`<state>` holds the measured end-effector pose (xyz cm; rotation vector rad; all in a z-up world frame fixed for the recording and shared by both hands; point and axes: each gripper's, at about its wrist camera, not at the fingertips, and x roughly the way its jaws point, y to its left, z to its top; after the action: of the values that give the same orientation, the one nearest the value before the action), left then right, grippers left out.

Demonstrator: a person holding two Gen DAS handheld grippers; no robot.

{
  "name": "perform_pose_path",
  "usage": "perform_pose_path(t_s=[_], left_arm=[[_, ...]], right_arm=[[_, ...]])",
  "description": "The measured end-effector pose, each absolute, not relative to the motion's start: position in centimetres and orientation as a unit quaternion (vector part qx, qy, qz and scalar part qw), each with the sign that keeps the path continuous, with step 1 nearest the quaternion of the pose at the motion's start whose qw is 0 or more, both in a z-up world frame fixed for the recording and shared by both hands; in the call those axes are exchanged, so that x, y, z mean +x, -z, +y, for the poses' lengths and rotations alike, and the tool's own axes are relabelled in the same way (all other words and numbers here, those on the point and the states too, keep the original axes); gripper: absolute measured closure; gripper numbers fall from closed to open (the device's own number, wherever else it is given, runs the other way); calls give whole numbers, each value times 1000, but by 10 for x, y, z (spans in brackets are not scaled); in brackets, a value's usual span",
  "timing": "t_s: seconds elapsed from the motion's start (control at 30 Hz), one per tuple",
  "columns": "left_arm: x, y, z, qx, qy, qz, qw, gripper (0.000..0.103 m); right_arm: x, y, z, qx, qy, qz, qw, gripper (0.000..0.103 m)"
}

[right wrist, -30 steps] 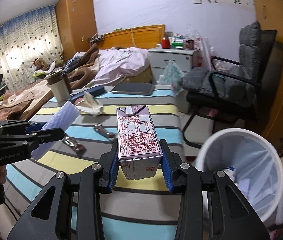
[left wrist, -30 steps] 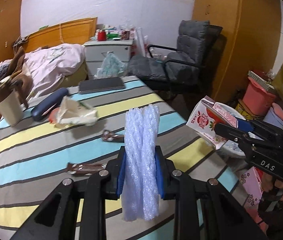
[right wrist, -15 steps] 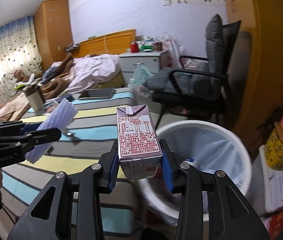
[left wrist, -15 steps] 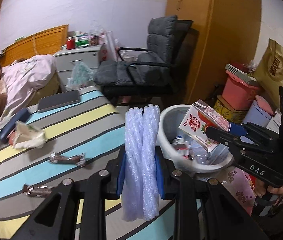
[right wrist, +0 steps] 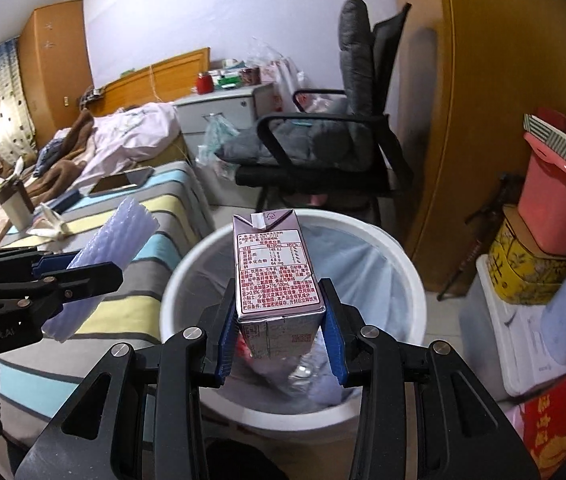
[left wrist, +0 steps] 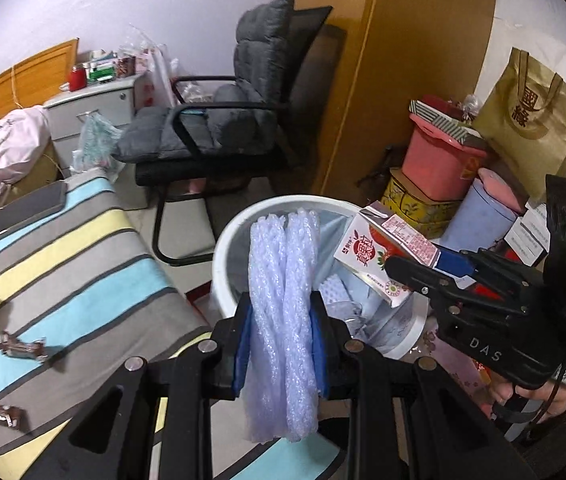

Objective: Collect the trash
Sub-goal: 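Carry the foam sleeve and carton over the white bin and open both grippers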

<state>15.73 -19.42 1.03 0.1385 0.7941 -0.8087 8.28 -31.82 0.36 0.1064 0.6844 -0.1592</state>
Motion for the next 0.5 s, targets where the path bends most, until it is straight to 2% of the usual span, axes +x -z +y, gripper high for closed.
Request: perform_pose_path(t_s=[0.5], left_arm=[[173, 11, -241, 64, 399, 403, 821, 75]], right_arm=[[95, 18, -349, 48, 108, 376, 919, 63]])
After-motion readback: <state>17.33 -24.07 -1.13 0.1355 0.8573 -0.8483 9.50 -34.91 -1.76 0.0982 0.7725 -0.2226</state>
